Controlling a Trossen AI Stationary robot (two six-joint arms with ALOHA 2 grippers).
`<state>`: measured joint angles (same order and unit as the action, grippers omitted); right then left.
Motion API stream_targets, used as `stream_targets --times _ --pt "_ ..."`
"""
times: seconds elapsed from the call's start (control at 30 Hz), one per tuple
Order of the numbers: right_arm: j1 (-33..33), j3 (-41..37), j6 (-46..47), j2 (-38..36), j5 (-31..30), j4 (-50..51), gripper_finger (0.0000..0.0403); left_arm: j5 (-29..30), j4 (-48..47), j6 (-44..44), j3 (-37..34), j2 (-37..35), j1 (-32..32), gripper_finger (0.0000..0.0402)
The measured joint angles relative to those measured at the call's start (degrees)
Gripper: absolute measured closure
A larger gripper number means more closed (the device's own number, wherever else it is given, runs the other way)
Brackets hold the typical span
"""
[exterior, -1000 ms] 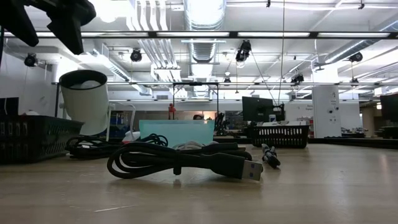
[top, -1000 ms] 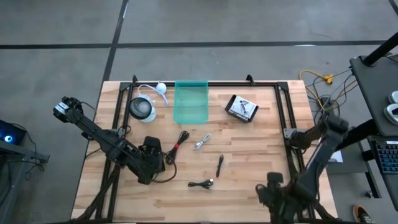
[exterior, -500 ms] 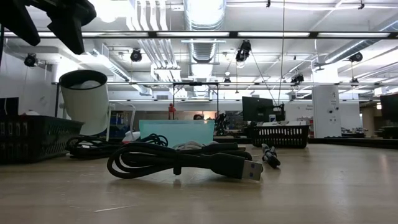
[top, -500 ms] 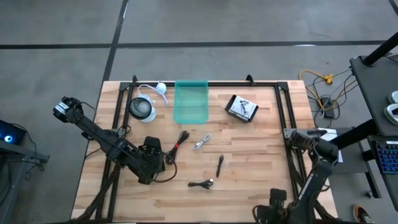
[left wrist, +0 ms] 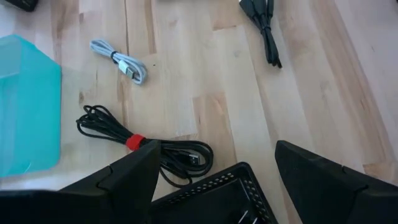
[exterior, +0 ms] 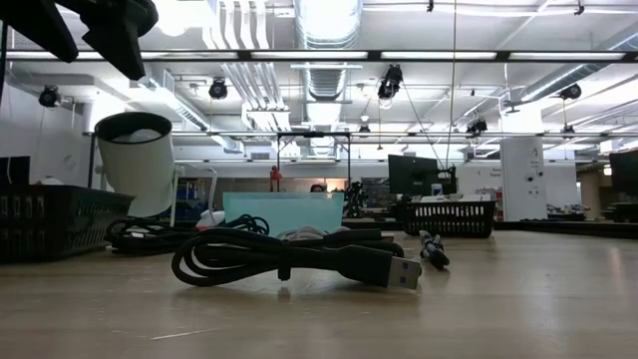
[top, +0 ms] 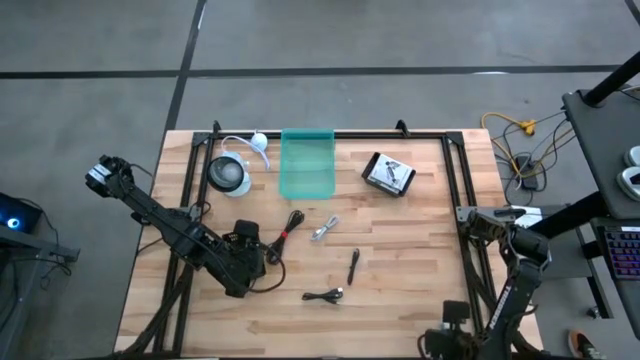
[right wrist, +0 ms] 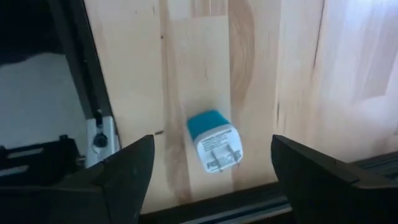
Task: Pick and place items into bin
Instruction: Put the blue charger adapter into the left black bin
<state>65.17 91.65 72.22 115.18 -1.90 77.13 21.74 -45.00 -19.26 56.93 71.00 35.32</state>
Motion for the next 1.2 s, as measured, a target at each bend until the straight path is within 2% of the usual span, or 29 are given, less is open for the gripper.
stream_targets --times 0.53,0.83,1.2 --pt "-0.09 -7.35 -5.52 0.20 0.30 -4.78 0.0116 0.05 0.00 0.14 -0.20 0.00 -0.08 0.0104" --pt "-0.04 -10.24 -9.06 0.20 3.74 -7.64 0.0120 0.05 0.00 0.14 -0.37 0.00 -0.08 0.0104" --pt "-0.04 -11.97 -11.37 0.20 6.72 -10.63 0.0161 0.07 0.00 0.16 -2.05 0.02 -0.08 0.0104"
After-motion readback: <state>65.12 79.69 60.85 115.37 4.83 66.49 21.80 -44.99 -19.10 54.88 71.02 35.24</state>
